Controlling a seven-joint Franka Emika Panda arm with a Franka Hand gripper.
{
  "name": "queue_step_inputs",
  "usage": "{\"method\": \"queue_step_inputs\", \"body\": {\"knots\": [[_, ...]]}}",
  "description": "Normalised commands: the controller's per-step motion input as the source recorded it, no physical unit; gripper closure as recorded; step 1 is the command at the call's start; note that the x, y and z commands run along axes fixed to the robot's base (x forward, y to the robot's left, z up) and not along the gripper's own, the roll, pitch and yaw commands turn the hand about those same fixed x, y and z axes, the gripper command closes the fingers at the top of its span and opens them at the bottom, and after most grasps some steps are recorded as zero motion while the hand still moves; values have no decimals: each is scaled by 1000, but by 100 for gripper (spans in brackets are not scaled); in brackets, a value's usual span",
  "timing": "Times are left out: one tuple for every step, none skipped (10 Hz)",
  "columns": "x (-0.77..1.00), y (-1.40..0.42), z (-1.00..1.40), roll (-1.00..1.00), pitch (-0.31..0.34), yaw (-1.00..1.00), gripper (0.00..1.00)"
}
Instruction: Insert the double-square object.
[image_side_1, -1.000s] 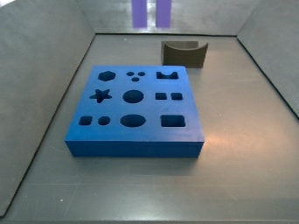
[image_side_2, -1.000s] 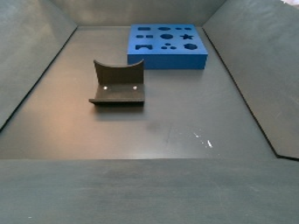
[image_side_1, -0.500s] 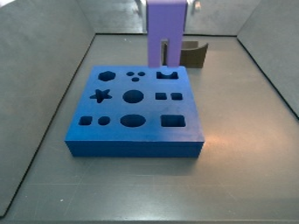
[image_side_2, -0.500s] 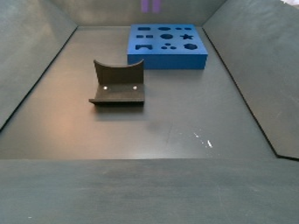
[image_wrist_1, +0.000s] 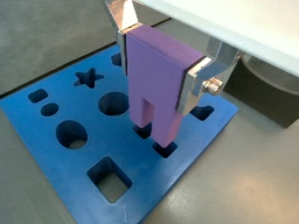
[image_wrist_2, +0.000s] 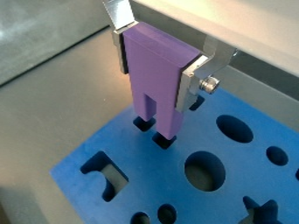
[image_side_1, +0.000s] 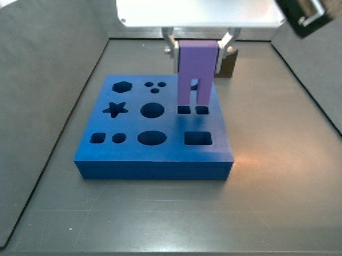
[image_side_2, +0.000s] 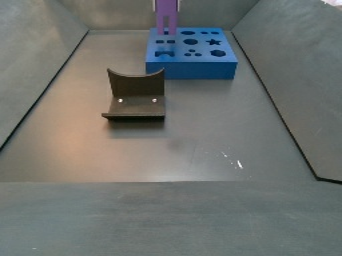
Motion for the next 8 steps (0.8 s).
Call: {"method": "queue_step_inputs", "body": {"knots": [[0, 0, -411, 51, -6, 6, 100], [6, 11, -457, 54, -4, 71, 100], [277, 0, -543, 20, 0, 43, 100], [394, 0, -554, 29, 0, 0, 100], [409, 0, -549, 66, 0, 0, 100], [389, 0, -583, 156, 0, 0, 100], [134, 0, -689, 201, -50, 9, 100], [0, -60, -826, 180, -140, 0, 100]]}}
